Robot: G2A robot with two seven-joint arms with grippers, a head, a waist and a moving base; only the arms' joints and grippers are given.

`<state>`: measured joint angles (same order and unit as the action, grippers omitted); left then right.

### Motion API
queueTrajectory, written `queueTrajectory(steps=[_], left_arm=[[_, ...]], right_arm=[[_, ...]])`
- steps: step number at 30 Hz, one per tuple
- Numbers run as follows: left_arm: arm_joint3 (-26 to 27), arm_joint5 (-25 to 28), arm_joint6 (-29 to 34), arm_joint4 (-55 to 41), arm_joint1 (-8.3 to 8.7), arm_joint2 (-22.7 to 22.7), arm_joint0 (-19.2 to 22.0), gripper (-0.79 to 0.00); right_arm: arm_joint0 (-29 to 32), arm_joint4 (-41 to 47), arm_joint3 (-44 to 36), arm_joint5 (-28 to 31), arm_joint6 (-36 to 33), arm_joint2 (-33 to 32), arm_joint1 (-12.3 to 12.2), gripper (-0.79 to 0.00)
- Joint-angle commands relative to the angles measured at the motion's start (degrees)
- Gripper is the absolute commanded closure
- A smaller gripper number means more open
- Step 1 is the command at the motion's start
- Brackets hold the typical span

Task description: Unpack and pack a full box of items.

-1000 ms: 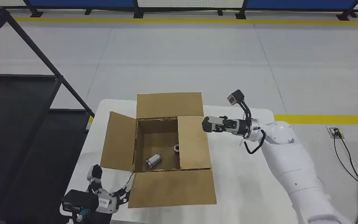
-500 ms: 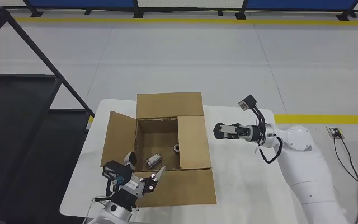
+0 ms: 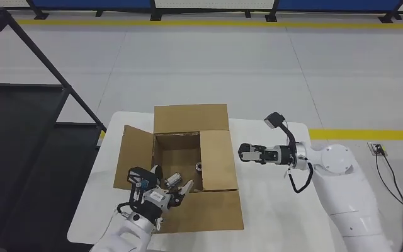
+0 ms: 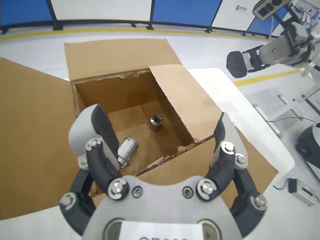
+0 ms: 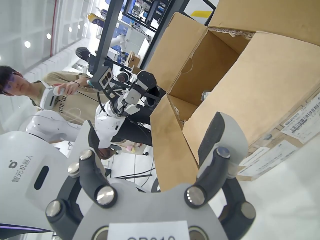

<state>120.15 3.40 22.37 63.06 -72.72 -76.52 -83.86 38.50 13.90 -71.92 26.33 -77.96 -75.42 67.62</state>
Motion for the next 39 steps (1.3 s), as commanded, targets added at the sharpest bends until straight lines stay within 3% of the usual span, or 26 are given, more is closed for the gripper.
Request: queueTrajectory(steps=[1,8,17,26,33,39], left_arm=[[-3.4,-1.0,5.5,-4.2,-0.28,0.9,5.4,-0.785],[-15.5,-3.7,16.7,-11.6,-1.52,6.4,19.2,-0.785],[-26.0,-4.5,19.6,-21.0,-3.21,12.1,28.8,-0.785],[-29.0,-5.0,17.8,-24.7,-4.2,14.8,32.2,-0.785],[-26.7,-5.6,14.7,-25.5,-4.49,15.2,31.6,-0.785],[-25.5,-6.1,11.9,-26.4,-4.96,16.4,31.8,-0.785]], right_arm=[[1.7,-1.7,-3.2,0.3,0.3,-1.1,-1.0,-0.785],[7.3,-3.5,-8.4,2.0,2.0,-5.8,-4.6,-0.785],[10.9,1.2,-7.5,3.9,3.9,-10.3,-8.5,-0.785],[9.6,0.9,-3.6,2.2,2.2,-8.8,-11.5,-0.785],[4.1,-0.6,4.9,-0.1,-0.1,0.3,-12.4,-0.785],[1.8,4.4,10.8,4.1,4.0,7.2,-12.7,-0.785]])
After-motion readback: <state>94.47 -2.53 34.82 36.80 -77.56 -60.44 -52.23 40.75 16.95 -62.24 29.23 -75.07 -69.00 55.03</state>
